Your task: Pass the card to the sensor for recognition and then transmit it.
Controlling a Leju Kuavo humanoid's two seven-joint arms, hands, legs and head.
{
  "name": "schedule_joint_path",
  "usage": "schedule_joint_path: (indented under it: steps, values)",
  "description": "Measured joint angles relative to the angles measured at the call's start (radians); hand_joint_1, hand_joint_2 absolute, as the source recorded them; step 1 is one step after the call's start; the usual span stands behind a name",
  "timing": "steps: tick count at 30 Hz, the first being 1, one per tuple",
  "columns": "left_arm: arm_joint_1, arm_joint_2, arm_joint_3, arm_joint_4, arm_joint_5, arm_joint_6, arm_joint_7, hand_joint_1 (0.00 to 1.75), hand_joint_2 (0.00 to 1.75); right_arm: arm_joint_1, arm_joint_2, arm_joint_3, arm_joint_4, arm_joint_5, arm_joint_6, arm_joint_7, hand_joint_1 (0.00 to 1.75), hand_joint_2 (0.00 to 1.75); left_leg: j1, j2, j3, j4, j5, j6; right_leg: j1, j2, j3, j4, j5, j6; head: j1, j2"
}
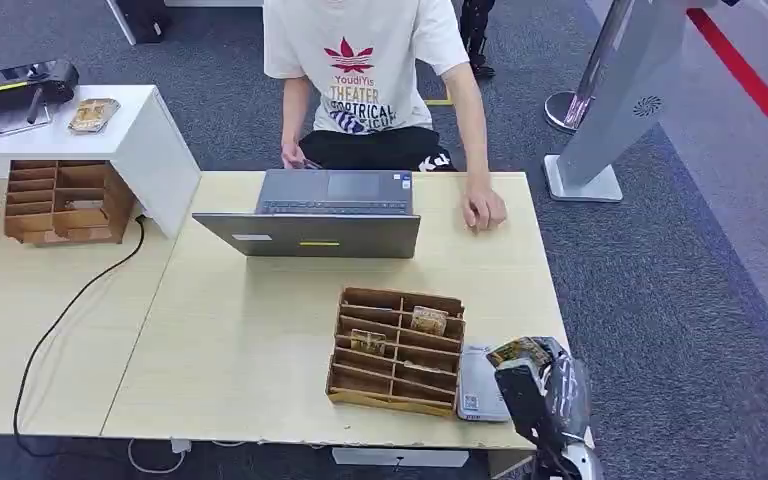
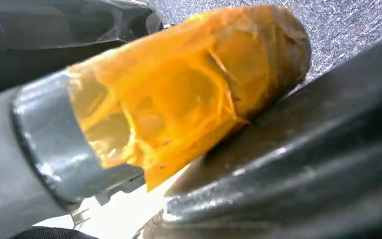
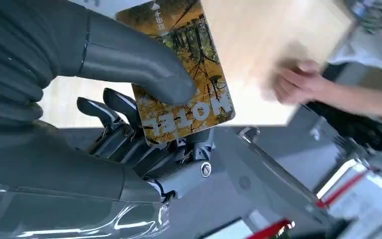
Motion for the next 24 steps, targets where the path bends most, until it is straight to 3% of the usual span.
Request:
schedule_joint_path:
  steps: [6, 15, 24]
  values:
    - [-0.002, 0.0, 0.0, 0.0, -0.012, 0.0, -0.001, 0.0, 0.0, 0.063, 0.019, -0.012, -0.158, -0.07, -0.054, -0.094, 1.75, 1.75, 0.0, 0.0, 0.0, 0.0, 0.0, 0.0, 0.0, 0.0, 0.0, 0.0, 0.0, 0.0, 0.0, 0.0]
    - [-0.003, 0.0, 0.0, 0.0, -0.018, -0.002, -0.002, 0.0, 0.0, 0.103, 0.031, 0.0, -0.264, -0.122, -0.059, -0.154, 1.75, 1.75, 0.0, 0.0, 0.0, 0.0, 0.0, 0.0, 0.0, 0.0, 0.0, 0.0, 0.0, 0.0, 0.0, 0.0]
    - [-0.004, 0.004, -0.001, 0.0, -0.032, -0.007, -0.008, 0.0, 0.0, 0.073, 0.017, 0.093, -0.275, -0.198, 0.054, -0.171, 1.75, 1.75, 0.0, 0.0, 0.0, 0.0, 0.0, 0.0, 0.0, 0.001, 0.0, 0.0, 0.0, 0.0, 0.0, 0.0]
